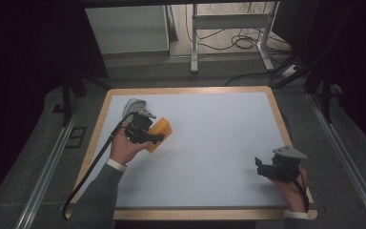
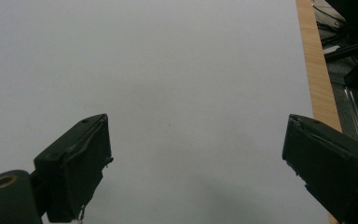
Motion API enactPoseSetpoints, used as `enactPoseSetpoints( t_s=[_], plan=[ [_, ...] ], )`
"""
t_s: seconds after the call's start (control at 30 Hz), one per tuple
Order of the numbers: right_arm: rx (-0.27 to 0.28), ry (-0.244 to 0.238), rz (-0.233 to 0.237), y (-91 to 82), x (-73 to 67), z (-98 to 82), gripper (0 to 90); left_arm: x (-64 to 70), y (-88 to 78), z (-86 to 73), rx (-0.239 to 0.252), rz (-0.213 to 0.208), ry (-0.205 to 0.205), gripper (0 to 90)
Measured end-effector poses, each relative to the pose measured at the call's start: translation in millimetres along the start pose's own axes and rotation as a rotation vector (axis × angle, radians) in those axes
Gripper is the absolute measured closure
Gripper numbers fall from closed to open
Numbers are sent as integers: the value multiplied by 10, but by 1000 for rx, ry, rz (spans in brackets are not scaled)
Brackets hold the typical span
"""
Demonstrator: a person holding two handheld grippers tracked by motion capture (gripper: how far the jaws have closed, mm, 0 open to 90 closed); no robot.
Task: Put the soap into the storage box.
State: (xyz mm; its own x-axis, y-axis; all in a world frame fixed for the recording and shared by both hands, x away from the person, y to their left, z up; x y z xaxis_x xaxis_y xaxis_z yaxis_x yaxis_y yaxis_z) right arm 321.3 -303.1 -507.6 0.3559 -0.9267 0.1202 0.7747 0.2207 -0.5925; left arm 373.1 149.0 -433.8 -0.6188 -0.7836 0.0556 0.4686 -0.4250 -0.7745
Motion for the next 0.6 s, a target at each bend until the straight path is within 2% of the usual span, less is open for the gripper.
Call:
enactPoseSetpoints(
  t_s=[0.43,0.53,0.6],
  plan=[
    [0,7,-3,-3,7,1,82,-191,-118,54,21,17,-35,612],
    [0,8,-4,-4,9,0,82,-220,-147,71,34,38,-38,612],
    [-1,8,-5,-5,12,-1,82,-240,-166,76,42,29,-46,612]
  ],
)
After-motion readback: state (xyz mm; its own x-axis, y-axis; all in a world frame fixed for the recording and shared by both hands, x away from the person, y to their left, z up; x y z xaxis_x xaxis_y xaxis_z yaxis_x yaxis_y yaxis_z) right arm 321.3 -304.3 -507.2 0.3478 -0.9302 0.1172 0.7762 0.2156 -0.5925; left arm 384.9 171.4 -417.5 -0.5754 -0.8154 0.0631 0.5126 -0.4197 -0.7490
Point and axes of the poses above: each handheld gripper's, and its own axes: y roughly forward along the jaws, z roughly out of its top, x roughly to its right, the point moved 1 cm from there along y, roughly forward along the jaws, and after that the axes turned 2 degrees about z, right-handed, at the moved point
